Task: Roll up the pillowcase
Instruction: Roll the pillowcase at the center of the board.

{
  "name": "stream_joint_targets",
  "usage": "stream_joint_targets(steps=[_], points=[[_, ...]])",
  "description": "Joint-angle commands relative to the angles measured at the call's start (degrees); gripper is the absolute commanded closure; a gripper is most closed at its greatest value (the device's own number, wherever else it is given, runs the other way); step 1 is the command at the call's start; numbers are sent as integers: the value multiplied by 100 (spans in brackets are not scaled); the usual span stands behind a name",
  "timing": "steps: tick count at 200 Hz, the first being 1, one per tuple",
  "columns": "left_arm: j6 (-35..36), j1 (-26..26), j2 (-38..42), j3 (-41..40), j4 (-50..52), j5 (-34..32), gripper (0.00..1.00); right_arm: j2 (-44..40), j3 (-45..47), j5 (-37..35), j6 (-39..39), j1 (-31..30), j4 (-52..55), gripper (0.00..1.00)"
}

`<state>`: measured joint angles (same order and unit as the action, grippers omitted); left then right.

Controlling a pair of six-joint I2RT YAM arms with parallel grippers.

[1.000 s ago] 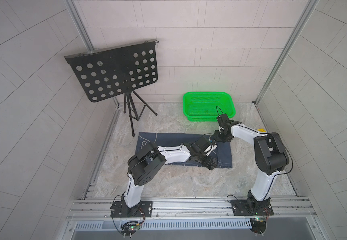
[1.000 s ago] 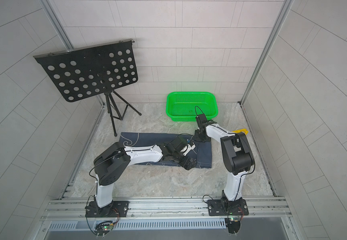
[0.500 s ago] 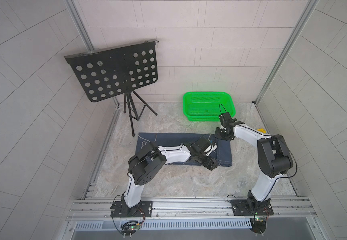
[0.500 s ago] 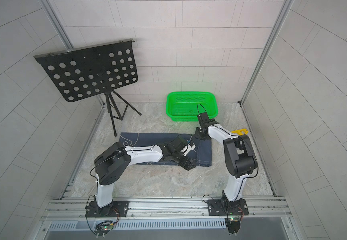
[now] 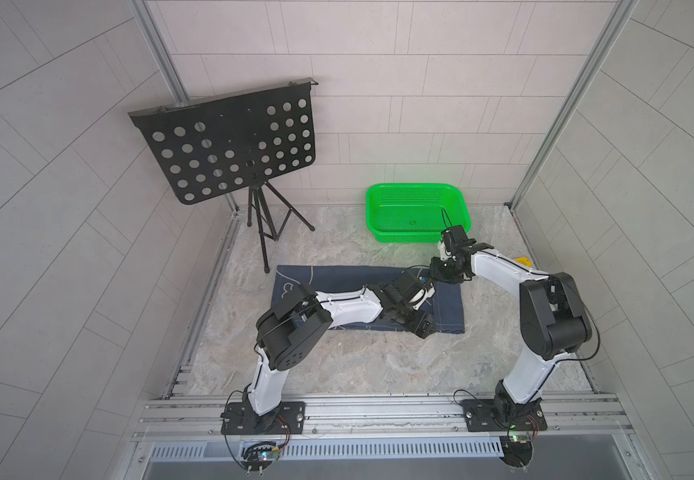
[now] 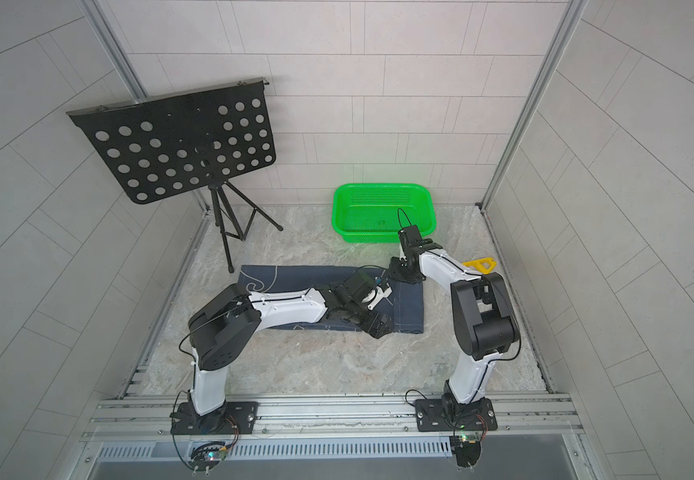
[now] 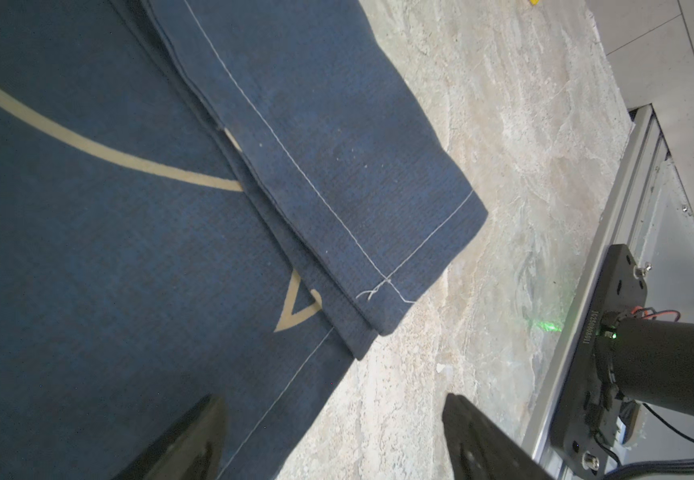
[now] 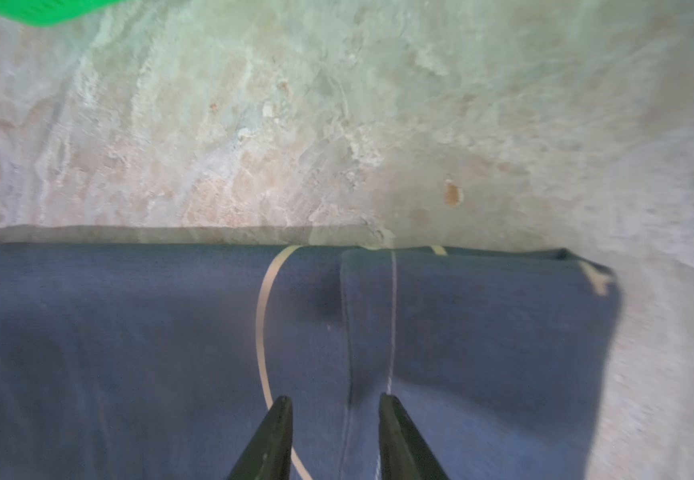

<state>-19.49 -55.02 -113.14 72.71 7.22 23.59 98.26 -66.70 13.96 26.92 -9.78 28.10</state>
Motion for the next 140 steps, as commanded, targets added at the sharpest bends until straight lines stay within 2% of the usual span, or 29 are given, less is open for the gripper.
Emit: stream_joint_targets(steps=[1, 45, 98, 140], points=[[120, -17, 45, 290, 162, -269, 12, -676, 186, 210, -90, 334, 290, 60], [314, -44, -272, 817, 462, -1001, 16, -971, 899, 793, -189, 927, 259, 64], [1014, -372, -775, 1572, 1154, -2228, 17, -1007, 1554, 1083, -313, 1390, 186, 64], [1281, -562, -1172, 1984, 1604, -2973, 19, -1104, 1960, 1250, -365, 1462, 119, 64]])
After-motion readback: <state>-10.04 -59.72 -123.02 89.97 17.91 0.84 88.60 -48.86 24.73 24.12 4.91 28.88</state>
